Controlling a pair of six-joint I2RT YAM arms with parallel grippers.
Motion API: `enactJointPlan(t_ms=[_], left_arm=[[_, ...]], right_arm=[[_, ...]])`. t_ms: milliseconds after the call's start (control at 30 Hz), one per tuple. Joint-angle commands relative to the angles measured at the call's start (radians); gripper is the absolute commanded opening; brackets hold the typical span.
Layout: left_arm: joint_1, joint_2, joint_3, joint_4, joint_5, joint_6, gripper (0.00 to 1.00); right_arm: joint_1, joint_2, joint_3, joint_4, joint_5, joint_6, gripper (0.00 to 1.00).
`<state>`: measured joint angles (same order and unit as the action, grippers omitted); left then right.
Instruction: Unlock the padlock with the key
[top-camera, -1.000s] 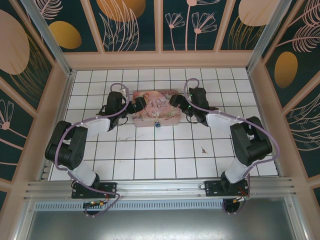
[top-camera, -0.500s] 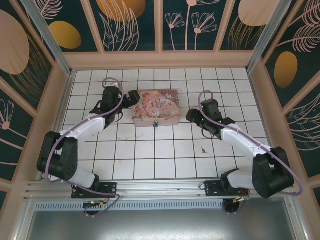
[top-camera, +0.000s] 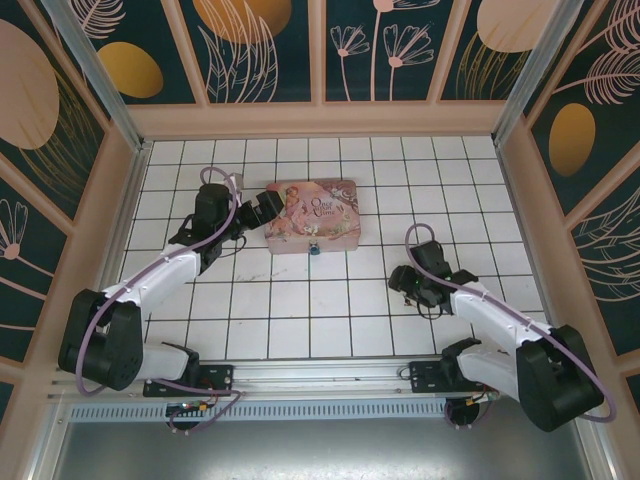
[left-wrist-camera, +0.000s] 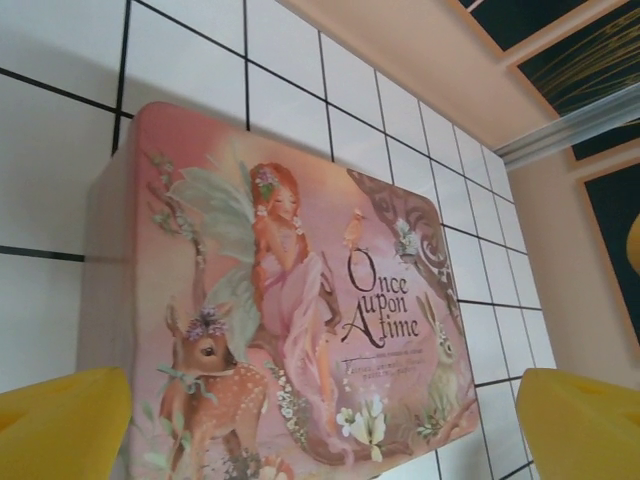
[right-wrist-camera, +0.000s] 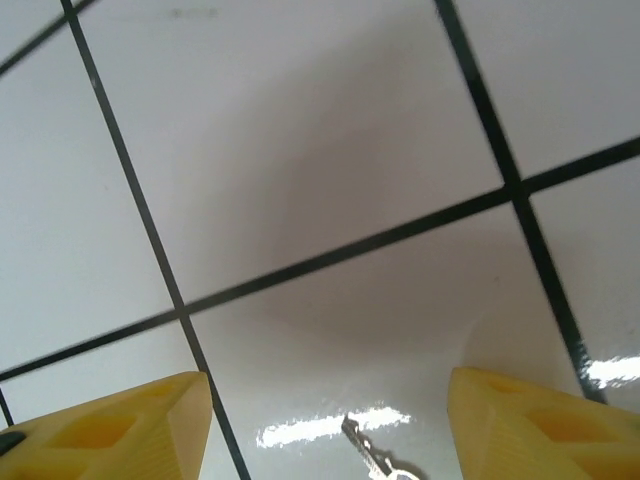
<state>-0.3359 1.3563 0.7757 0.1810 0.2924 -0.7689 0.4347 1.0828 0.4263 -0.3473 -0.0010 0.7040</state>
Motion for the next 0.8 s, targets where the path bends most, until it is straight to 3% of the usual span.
enactJointPlan(t_ms=[0, 300, 433, 567, 767], left_arm=[[-0.009, -0.01, 0.007, 0.04, 0.037, -0.028, 0.99], [-0.011, -0.004, -0.001, 0.074, 0.053, -0.046, 0.99], [-0.012, 0.003, -0.006, 0.082, 0.059, -0.049, 0.99], [-0.012, 0.01, -0.011, 0.091, 0.063, -0.05, 0.98], [-0.012, 0.022, -0.025, 0.114, 0.068, -0.056, 0.98]], right_arm=[[0.037, 0.001, -0.018, 0.013, -0.024, 0.042, 0.62], [0.206, 0.057, -0.003, -0.022, 0.012, 0.111, 0.58], [0.229, 0.054, 0.007, -0.052, 0.039, 0.123, 0.6], [0.233, 0.047, 0.026, -0.113, 0.104, 0.123, 0.69], [0.233, 0.004, 0.045, -0.161, 0.135, 0.131, 0.71]])
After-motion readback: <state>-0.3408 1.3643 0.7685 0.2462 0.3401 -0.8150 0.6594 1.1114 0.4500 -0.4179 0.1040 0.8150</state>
